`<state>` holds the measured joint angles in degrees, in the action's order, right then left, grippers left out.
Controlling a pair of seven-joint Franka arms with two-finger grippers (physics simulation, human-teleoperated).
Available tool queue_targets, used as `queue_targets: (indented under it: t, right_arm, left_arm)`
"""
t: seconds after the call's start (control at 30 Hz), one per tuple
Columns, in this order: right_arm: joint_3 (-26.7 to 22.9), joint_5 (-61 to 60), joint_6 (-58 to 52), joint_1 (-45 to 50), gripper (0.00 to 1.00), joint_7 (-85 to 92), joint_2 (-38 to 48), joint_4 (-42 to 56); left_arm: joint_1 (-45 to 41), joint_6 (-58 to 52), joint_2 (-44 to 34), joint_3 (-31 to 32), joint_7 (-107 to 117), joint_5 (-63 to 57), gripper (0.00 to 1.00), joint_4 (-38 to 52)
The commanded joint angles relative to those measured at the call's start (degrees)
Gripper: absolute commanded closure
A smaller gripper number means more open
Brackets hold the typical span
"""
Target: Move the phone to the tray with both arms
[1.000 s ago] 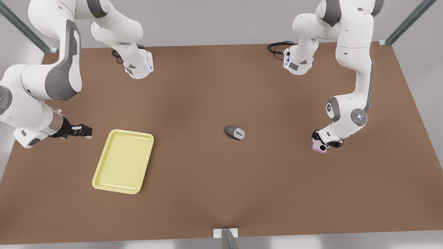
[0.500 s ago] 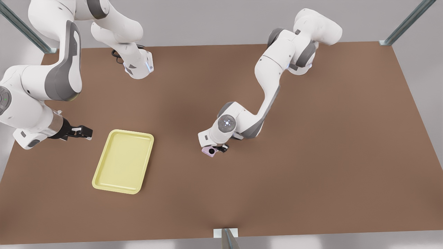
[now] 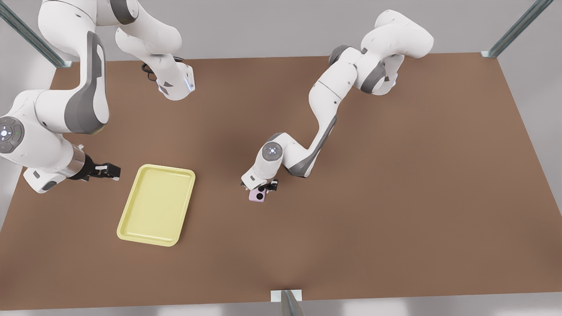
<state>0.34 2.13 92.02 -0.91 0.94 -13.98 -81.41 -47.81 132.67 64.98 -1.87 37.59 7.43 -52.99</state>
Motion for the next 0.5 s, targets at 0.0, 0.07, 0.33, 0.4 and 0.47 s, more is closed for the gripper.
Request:
queue_targets:
  t: [0.0,0.07,0.33,0.4,0.47]
  right_arm:
    - [0.1,-0.11,0.79,0.03,0.0,-0.15,0.09,0.02]
    - [1.07,-0.81,0.88,0.21,0.0,-0.15,0.62,-0.33]
    - [1.95,-4.85,3.08,15.31,0.0,-15.35,-1.04,0.54]
    - [3.0,-5.56,3.43,16.81,0.0,-19.04,-4.29,2.12]
    - [7.48,-5.38,6.24,17.61,0.0,-31.08,-6.15,1.78]
  left_arm:
    - [0.61,-8.38,-2.4,-0.85,20.51,-0.31,0.0,0.08]
    - [7.99,-28.07,-10.48,-1.29,4.17,0.31,0.0,-0.97]
    - [37.87,-52.17,-48.71,-0.51,-35.75,-11.11,0.0,-15.73]
    - [41.48,-51.29,-53.46,3.28,-36.36,-13.75,0.0,-20.12]
    - [42.01,-46.02,-55.58,4.51,-38.38,-13.75,0.0,-25.49]
